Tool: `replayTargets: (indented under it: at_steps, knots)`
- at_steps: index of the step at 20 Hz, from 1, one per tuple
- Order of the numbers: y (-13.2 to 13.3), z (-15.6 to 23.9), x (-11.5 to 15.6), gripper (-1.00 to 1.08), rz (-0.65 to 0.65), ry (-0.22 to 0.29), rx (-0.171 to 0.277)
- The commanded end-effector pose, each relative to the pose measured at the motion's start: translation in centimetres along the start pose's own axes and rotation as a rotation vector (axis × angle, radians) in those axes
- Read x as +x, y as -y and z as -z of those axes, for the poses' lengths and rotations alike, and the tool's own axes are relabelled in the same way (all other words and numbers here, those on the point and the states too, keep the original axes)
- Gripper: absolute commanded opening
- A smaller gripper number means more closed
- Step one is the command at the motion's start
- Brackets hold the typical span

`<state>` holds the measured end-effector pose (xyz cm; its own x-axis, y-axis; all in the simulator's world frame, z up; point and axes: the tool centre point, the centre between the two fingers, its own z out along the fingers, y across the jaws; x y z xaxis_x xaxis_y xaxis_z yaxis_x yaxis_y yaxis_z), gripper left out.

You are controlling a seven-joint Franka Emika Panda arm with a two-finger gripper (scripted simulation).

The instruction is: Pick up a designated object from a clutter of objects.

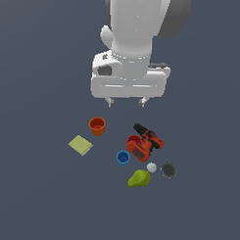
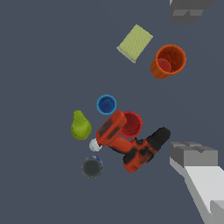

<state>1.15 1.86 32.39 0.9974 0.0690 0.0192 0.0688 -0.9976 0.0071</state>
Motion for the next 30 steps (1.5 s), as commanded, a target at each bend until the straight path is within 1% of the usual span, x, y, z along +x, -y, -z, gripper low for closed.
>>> replayTargets:
  at_steps: [1, 7, 13, 22, 30]
  knots:
    - [0.1, -0.3, 0.3, 1.0, -0.015, 0.001, 0.001]
    - [0.5, -1.5, 1.9, 1.0, -0.087, 0.002, 0.004]
    - [1.1, -3.7, 4.3, 1.0, -0.202, 0.005, 0.009]
    - [2.5, -8.5, 8.4, 1.0, -0.42, 0.012, 0.012]
    - [3.8, -13.4, 11.4, 1.0, -0.614, 0.017, 0.01]
